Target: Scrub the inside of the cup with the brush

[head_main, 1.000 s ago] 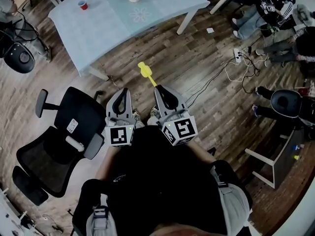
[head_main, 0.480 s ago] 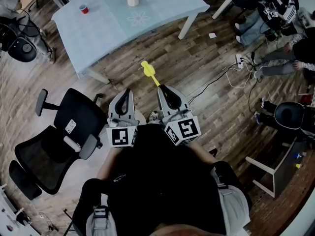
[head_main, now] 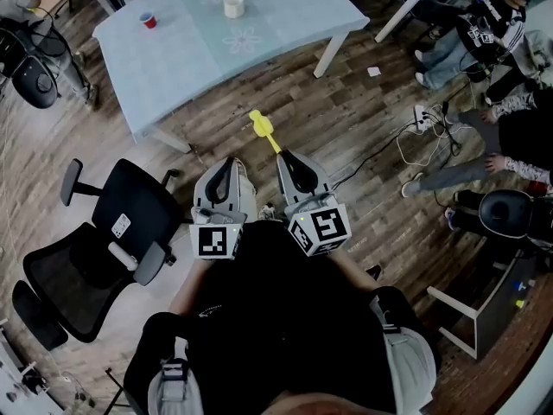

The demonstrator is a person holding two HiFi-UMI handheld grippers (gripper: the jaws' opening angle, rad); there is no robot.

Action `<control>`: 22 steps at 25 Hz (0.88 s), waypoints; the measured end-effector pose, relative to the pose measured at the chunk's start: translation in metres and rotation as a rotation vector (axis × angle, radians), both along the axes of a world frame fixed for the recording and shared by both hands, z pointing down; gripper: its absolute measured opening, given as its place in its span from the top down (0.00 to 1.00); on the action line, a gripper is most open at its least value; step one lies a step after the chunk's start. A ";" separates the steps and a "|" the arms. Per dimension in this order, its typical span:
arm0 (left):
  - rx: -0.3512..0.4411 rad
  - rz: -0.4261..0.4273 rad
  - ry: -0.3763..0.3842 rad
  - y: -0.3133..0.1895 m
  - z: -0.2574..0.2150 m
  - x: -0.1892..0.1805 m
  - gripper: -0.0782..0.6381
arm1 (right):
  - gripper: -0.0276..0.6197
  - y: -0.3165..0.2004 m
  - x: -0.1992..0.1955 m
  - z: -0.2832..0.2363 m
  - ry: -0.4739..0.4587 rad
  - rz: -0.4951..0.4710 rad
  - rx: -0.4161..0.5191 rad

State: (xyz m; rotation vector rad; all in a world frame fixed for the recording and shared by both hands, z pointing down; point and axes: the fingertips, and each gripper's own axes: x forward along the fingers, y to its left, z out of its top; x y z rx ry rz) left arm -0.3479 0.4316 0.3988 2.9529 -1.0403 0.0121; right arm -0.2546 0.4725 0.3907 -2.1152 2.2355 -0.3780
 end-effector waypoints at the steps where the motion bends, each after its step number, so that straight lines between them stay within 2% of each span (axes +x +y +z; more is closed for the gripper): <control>1: -0.004 0.006 0.011 -0.004 0.000 0.002 0.87 | 0.90 -0.004 0.001 0.001 -0.002 0.001 -0.003; 8: -0.037 -0.014 -0.004 -0.051 0.017 0.011 0.87 | 0.90 -0.043 0.009 0.016 -0.004 0.001 -0.052; 12: -0.033 -0.022 0.004 -0.091 0.014 0.023 0.87 | 0.90 -0.082 0.020 0.015 -0.015 0.014 -0.066; 16: -0.028 -0.012 0.021 -0.137 0.009 0.036 0.87 | 0.90 -0.128 0.033 0.005 -0.006 0.024 -0.043; 19: 0.001 0.015 0.026 -0.165 0.003 0.048 0.87 | 0.90 -0.156 0.042 0.006 -0.010 0.032 -0.053; 22: -0.003 0.043 0.031 -0.191 0.003 0.057 0.87 | 0.90 -0.183 0.045 0.008 -0.005 0.037 -0.064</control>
